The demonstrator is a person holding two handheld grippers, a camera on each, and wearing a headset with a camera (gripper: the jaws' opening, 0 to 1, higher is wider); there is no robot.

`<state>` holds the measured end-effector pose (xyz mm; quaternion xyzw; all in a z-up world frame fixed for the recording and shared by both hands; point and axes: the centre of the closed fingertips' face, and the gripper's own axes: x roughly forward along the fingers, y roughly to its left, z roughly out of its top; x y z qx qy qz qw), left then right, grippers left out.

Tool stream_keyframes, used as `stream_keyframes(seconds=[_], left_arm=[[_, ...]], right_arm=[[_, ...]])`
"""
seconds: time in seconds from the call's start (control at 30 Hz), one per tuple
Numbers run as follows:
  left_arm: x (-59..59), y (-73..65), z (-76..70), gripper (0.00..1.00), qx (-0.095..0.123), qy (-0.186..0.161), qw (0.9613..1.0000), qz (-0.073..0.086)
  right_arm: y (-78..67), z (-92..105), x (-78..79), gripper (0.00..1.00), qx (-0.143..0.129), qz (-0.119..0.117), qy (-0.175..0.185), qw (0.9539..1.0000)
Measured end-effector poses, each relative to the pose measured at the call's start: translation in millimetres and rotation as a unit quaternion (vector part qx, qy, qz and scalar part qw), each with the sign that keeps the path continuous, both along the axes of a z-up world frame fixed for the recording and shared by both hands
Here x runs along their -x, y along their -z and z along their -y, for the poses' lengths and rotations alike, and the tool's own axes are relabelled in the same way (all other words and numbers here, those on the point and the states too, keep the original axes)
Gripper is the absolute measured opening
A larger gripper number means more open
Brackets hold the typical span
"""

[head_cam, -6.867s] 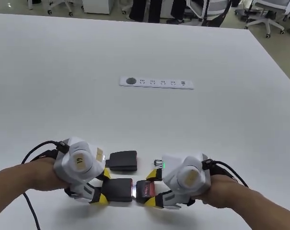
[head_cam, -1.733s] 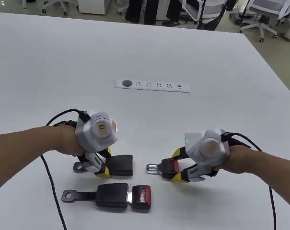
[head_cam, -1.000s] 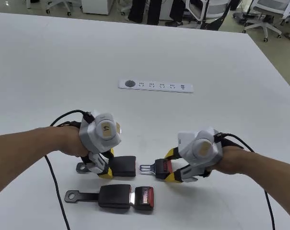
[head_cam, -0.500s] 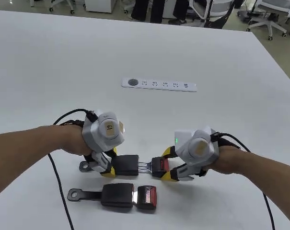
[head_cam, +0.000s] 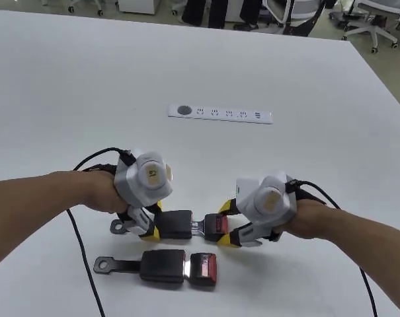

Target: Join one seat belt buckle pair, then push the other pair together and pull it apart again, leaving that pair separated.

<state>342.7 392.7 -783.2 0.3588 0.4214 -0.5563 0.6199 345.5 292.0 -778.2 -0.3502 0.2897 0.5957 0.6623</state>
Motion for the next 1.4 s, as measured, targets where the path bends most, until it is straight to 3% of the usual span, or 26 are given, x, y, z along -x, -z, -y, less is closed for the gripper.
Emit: stream_keyframes(seconds=[0.77, 1.07, 1.2, 1.4], left_arm=[[1.9, -1.3, 0.5, 0.31, 0.013, -0.006, 0.9999, 0.003], [5.4, -3.0, 3.8, 0.30, 0.008, 0.005, 1.0000, 0.004], [4.3, -2.1, 3.7, 0.30, 0.009, 0.007, 0.9999, 0.004], [1.6, -1.2, 2.2, 0.30, 0.014, 0.002, 0.9999, 0.004]], right_arm=[[-0.5, -9.5, 0.9, 0.29, -0.003, -0.007, 0.008, 0.9999], [-0.4, -12.9, 1.5, 0.29, -0.002, -0.007, 0.007, 1.0000], [-0.8, -23.3, 2.2, 0.28, -0.010, -0.008, 0.006, 0.9999], [0.0, -23.2, 2.1, 0.28, -0.006, -0.011, 0.008, 0.9999]])
